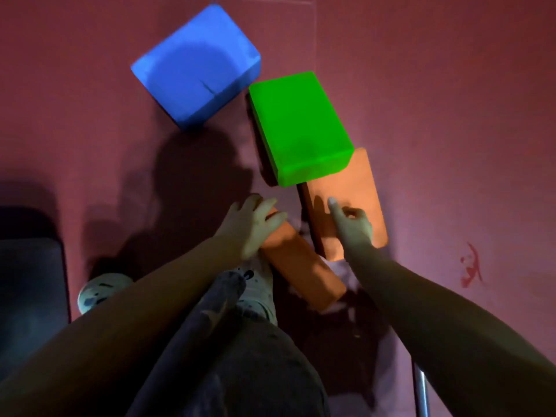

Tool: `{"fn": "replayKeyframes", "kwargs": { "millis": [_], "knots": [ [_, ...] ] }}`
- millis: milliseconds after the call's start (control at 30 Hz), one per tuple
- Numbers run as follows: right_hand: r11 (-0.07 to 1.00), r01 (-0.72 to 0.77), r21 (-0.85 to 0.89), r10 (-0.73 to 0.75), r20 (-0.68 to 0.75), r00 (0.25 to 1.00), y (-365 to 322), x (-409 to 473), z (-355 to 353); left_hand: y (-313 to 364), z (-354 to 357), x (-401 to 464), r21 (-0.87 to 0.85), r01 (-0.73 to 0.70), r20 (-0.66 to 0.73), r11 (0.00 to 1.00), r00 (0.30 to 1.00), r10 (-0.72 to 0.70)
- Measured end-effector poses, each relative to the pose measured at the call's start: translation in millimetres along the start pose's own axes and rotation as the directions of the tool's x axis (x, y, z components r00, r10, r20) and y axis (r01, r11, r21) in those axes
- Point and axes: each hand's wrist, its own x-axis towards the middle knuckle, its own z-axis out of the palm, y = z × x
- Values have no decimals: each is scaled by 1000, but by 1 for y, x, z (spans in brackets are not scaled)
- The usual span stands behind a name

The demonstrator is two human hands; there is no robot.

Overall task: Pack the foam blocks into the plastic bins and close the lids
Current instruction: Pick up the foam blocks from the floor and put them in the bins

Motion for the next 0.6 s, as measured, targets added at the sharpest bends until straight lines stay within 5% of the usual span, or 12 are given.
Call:
{"fn": "replayKeyframes", "kwargs": {
  "millis": [167,267,367,500,600],
  "knots": [
    [975,-29,222,23,28,999,-58,-15,40,-26,2,-28,21,75,19,997,997,-76],
    [877,-226,425,110,280,954,-82,-20,73,-40,-1,-44,-40,180,-32,983,983,-181],
    [810,-282,514,109,340,934,-88,-2,96,-59,-4,-58,-94,309,-98,946,943,-318],
    [783,-219,582,136,184,973,-105,-28,75,-87,-4,-86,-156,472,-138,868,859,-493],
    [862,-67,502,80,-5,997,-101,-47,60,-101,-20,-113,-289,643,-55,709,728,-683]
  ]
}}
